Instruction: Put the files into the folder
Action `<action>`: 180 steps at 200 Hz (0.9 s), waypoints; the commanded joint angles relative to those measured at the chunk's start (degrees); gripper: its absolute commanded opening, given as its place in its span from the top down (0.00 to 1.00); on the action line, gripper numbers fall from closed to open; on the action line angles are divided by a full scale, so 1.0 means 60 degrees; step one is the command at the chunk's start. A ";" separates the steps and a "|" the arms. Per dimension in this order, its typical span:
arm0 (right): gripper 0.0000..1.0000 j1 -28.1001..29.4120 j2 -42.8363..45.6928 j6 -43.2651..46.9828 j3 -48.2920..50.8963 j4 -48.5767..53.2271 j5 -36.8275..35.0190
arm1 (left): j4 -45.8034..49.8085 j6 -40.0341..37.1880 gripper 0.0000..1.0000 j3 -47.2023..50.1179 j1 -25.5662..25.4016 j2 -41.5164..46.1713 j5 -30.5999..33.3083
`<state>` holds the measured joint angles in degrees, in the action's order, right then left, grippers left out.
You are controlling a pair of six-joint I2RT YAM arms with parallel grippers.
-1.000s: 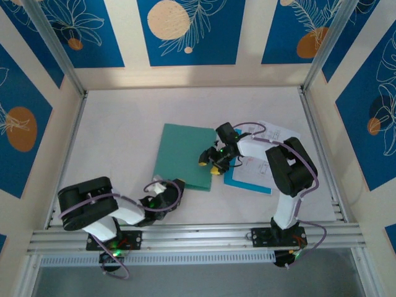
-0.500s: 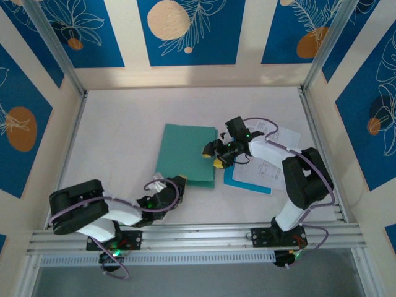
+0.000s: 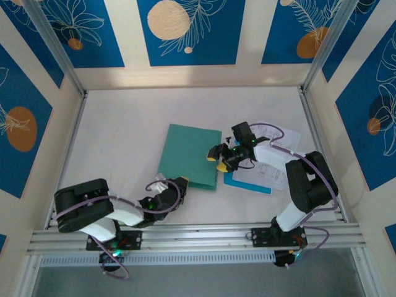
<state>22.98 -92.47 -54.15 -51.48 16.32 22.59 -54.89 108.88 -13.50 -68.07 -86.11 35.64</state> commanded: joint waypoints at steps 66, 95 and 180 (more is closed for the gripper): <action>0.39 -0.0208 -0.0006 -0.0306 0.0435 -0.0564 0.0370 | 0.0828 -0.0230 1.00 -0.0153 -0.0227 0.0897 0.0100; 0.36 -0.0469 0.1293 -0.0220 0.0978 -0.0393 -0.0076 | 0.1041 -0.0209 1.00 -0.0080 -0.0235 0.1065 0.0110; 0.38 -0.0450 0.0191 -0.0575 0.1056 -0.1602 0.0547 | 0.0339 -0.0202 1.00 -0.0167 -0.0241 0.0610 -0.0032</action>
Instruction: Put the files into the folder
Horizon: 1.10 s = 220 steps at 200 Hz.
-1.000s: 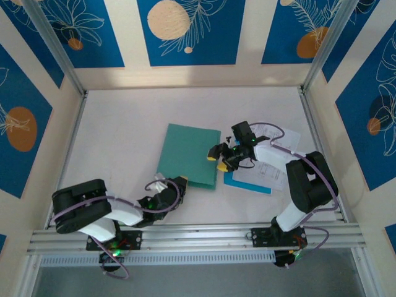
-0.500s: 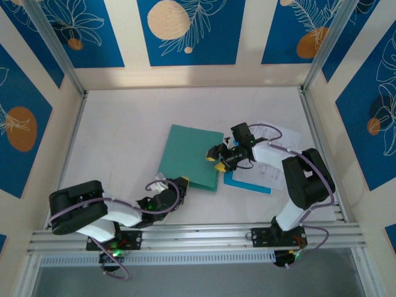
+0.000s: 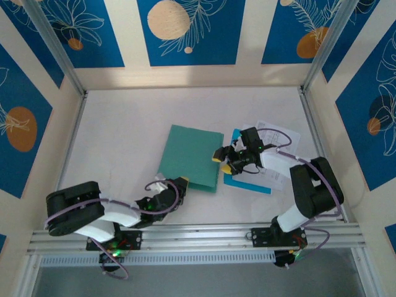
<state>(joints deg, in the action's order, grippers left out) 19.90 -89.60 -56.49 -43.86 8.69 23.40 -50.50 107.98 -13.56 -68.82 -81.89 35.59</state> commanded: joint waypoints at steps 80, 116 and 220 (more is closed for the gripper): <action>0.54 0.0300 -0.1389 -0.0622 -0.0735 -0.1129 0.0755 | 0.0333 -0.0098 1.00 -0.0201 -0.0117 0.0303 -0.0195; 0.91 0.0326 -0.1188 -0.0718 -0.0931 -0.0763 0.0475 | 0.0756 -0.0041 1.00 -0.0136 -0.0110 0.0464 -0.0389; 1.00 0.1074 -0.0741 -0.0534 -0.3637 0.3576 -0.0860 | 1.2971 -0.9561 0.28 -0.4975 0.0208 0.3601 -0.0714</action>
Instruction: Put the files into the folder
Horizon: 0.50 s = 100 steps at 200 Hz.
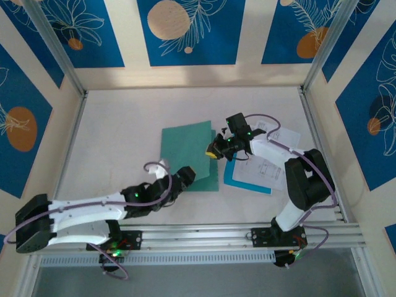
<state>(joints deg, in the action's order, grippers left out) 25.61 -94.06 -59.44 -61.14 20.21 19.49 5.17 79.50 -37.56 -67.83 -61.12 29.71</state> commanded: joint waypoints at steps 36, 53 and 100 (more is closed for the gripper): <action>1.00 0.0335 -0.0347 -0.0288 -0.1894 0.2662 -0.0343 | 0.3130 -0.9656 0.27 -0.1232 -0.0060 -0.0416 -0.0288; 1.00 0.0413 -0.0481 -0.0320 -0.2330 0.2980 -0.0320 | 0.2601 -1.0859 0.25 -0.1029 -0.0134 -0.0627 0.0052; 1.00 0.0593 -0.0806 -0.0303 -0.3288 0.3781 -0.0300 | 0.1398 -1.2525 0.21 -0.1088 -0.0323 -0.1762 0.1638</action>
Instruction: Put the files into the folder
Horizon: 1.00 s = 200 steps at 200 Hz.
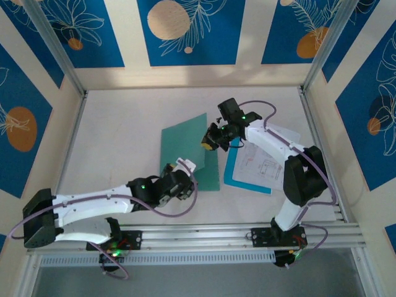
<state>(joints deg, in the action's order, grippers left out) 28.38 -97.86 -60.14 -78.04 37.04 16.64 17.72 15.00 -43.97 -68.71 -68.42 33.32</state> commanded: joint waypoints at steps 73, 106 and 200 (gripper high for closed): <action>1.00 0.0251 -0.0215 -0.0245 -0.0686 0.1313 0.0233 | -0.1593 -0.1773 0.40 -0.0506 -0.0135 -0.1968 0.2833; 1.00 0.0261 -0.0194 -0.0261 -0.0576 0.1270 0.0258 | -0.1842 -0.1890 0.65 -0.0727 -0.0127 -0.2395 0.2662; 0.15 -0.0115 0.2180 0.0012 0.0413 -0.0130 -0.0500 | -0.2127 -0.1321 1.00 -0.0172 -0.0131 -0.1440 0.2340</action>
<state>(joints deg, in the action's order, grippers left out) 28.62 -94.13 -60.36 -77.49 38.24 16.64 7.01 4.40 -46.78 -69.23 -80.82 48.14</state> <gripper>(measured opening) 0.792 0.049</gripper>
